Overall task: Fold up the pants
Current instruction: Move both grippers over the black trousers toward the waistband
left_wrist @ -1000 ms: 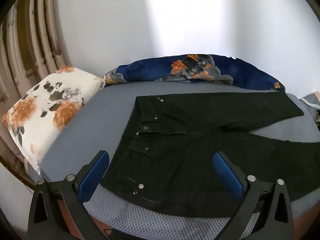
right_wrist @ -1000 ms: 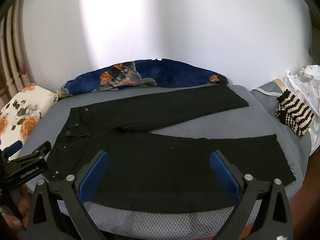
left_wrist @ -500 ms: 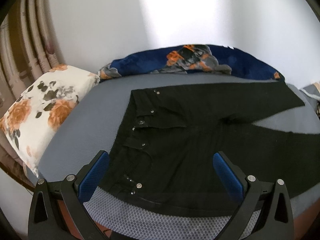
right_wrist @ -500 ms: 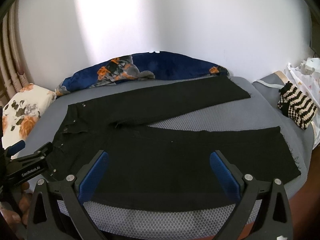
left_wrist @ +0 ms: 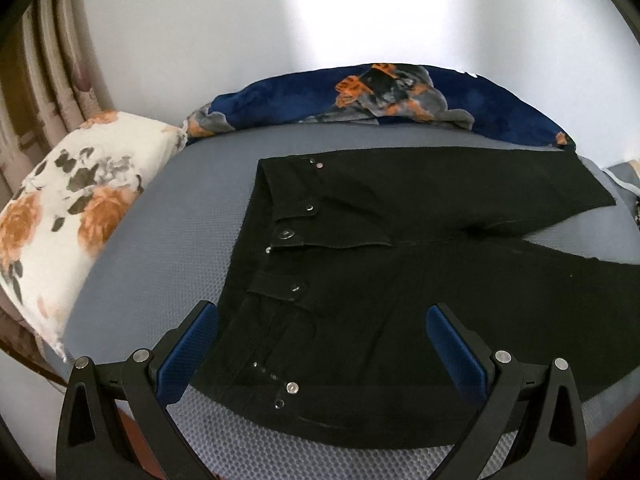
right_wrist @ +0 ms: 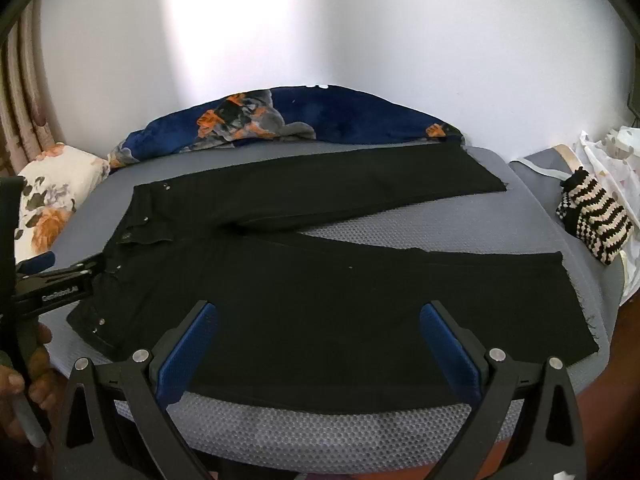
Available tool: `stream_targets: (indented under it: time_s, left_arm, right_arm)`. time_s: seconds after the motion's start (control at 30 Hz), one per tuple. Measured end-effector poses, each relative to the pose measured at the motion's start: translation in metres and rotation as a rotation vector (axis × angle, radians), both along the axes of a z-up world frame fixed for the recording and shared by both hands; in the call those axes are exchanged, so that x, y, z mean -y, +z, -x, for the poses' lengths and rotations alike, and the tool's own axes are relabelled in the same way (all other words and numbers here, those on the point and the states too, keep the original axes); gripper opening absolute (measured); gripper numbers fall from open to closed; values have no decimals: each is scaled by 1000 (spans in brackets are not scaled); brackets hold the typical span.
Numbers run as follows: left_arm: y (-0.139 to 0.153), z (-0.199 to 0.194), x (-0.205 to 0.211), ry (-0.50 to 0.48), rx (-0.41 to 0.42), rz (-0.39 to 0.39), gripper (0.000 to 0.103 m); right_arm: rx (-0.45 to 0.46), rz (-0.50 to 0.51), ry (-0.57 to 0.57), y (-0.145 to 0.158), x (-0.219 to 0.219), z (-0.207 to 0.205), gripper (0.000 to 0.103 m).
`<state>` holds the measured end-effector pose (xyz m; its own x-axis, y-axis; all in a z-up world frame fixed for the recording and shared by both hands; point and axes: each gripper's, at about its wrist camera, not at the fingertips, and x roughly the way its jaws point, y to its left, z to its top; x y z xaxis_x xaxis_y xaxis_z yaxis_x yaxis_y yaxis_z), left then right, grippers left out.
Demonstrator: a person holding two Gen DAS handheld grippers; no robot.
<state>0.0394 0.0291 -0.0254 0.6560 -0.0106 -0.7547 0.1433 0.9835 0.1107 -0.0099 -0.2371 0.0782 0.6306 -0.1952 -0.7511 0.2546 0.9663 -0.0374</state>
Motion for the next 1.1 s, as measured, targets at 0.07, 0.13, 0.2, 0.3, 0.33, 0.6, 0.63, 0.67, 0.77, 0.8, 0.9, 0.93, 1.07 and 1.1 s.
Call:
stream_targets:
  time_s: [0.07,0.13,0.2,0.3,0.33,0.6,0.63,0.67,0.77,0.8,0.9,0.93,1.07,1.1]
  left_arm:
    - [-2,-4,-3,-12,5,-14,103]
    - [-1,-6,-6,-29,19,-14,103]
    - [0,-8,-8,-46,48,-28,103]
    - [4,-8,-10,-79,101,-45,103]
    - [5,-8,-12,-87,115,-42,103]
    - [11,-34,-26,-119,89,-11,103]
    - [10,-38,-26,-120,75,-14,103]
    - [9,-44,-28,-128,58,-6,103]
    - [10,-61,-33,-136,24,1,103]
    - [11,-66,-35,-136,27,-2,103]
    - [13,-78,-37,-139,31,-23,103]
    - [13,-84,-38,-134,26,-29,103]
    - [10,-109,-49,-114,8,-17,103]
    - [9,-115,-52,-106,3,-18,103]
  right_arm:
    - [12,-6,-3,1,-3,-2,101]
    - [23,-11,-1,3,-5,-4,101]
    - [36,-12,3,6,-10,-6,101]
    - [48,-11,16,12,-17,-12,101]
    - [47,-7,21,13,-18,-15,101]
    - [30,19,80,18,-39,-37,101]
    - [29,18,86,18,-40,-39,101]
    - [26,19,94,18,-43,-41,101]
    - [17,26,106,15,-49,-44,101]
    - [12,27,108,13,-50,-45,101]
    - [-2,17,106,8,-49,-49,101]
    - [-8,9,103,6,-47,-50,101]
    - [-22,-5,94,0,-44,-54,101]
    - [-28,-3,92,-2,-43,-54,101]
